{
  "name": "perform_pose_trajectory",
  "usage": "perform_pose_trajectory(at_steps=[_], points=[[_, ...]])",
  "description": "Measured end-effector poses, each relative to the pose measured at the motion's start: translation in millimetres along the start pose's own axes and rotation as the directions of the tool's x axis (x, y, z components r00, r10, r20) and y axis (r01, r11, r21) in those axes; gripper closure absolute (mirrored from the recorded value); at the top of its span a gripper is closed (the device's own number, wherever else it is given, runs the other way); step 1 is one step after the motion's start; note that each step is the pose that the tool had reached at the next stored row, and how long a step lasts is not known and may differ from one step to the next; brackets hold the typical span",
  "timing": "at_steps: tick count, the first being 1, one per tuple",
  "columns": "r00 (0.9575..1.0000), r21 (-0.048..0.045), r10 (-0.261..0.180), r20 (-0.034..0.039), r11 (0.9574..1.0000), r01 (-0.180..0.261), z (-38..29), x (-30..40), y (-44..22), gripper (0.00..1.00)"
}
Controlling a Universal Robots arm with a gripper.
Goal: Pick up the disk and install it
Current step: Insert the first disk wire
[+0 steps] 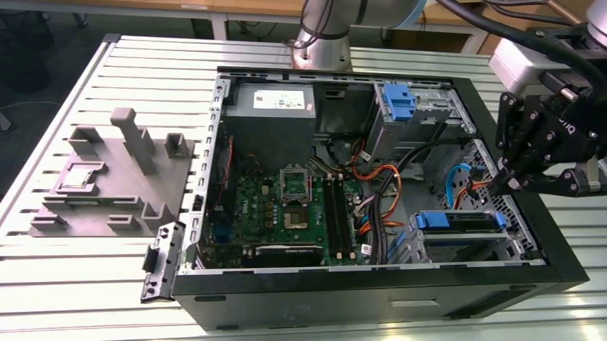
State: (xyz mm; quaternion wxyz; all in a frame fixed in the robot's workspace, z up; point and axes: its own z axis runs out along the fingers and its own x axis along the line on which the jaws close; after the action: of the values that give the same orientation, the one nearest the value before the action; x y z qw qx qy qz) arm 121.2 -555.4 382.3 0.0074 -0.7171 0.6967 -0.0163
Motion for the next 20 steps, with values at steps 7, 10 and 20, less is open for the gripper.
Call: perform_pose_trajectory(at_steps=[7, 10, 20], points=[[0.9980, 0.0009, -0.063, 0.0021, 0.9980, 0.063, 0.7, 0.0, -4.0, 0.90], [0.9939, 0.0017, -0.110, 0.0036, 0.9939, 0.110, 1.1, 0.0, -4.0, 0.90], [0.9914, -0.0008, -0.130, -0.0132, 0.9915, 0.130, 1.5, -8.8, -11.3, 0.90]])
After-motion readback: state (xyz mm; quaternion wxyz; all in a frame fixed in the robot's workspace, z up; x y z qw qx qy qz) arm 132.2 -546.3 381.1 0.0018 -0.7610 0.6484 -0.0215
